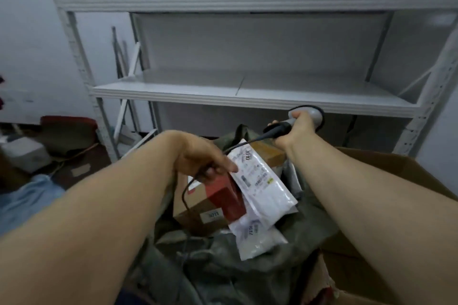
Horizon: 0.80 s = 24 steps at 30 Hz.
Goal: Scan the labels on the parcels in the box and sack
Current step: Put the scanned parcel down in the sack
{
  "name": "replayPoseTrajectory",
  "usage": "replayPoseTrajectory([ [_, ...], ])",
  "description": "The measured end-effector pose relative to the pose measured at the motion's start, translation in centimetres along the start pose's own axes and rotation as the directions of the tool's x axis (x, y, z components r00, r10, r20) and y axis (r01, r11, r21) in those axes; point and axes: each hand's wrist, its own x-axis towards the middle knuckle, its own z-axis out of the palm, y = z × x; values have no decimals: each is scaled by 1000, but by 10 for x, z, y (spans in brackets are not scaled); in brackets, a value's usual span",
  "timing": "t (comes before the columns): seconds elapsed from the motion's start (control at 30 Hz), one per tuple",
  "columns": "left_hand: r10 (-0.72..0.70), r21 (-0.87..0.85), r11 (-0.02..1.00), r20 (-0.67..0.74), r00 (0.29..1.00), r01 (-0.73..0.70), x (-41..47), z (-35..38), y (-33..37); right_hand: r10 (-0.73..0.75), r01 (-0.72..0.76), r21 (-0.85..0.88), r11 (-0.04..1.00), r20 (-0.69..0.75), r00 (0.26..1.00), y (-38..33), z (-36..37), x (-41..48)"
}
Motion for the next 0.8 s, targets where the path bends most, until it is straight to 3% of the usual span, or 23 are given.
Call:
replayPoseTrajectory([
  [0.07,-151,174,965,-254,955,199,-24,-42,-16,-1,1,-13,1000,22,1000,10,22,3],
  [0.13,-265,312,864,-387,883,396,-50,-75,-30,-25,26,-53,998,14,1000,22,40,12],
  [0.2,-314,478,643,-549,775,599,-75,-96,-34,-19,22,-82,996,40,999,39,57,20],
  [0.23,-271,516,555,-629,728,652,-84,-101,-35,-2,8,-112,994,55,998,47,65,24],
  [0.3,-189,496,527,-724,664,690,-89,-110,-36,52,-36,-185,982,83,995,59,76,36],
  [0.33,-183,448,587,-738,650,674,-83,-124,-38,71,-50,-219,974,90,993,62,81,44],
  [0.4,-199,267,805,-720,665,530,-64,-153,-41,83,-55,-263,963,97,992,59,86,65],
  [0.43,-173,161,906,-702,690,391,-53,-166,-41,72,-43,-282,959,96,993,55,87,80],
  [0.5,-79,9,993,-672,737,115,-26,-188,-36,57,-21,-310,950,108,993,43,88,112],
  [0.57,51,-114,980,-640,766,-160,1,-198,-24,30,0,-283,959,101,994,30,93,144],
  [0.63,151,-217,905,-639,755,-365,38,-213,-8,-37,58,-232,971,90,995,16,104,183],
  [0.7,199,-244,831,-709,677,-500,77,-233,10,-107,125,-235,964,90,990,1,117,220],
  [0.8,140,-288,758,-805,576,-586,130,-256,36,-116,145,-292,945,113,987,-14,131,265],
])
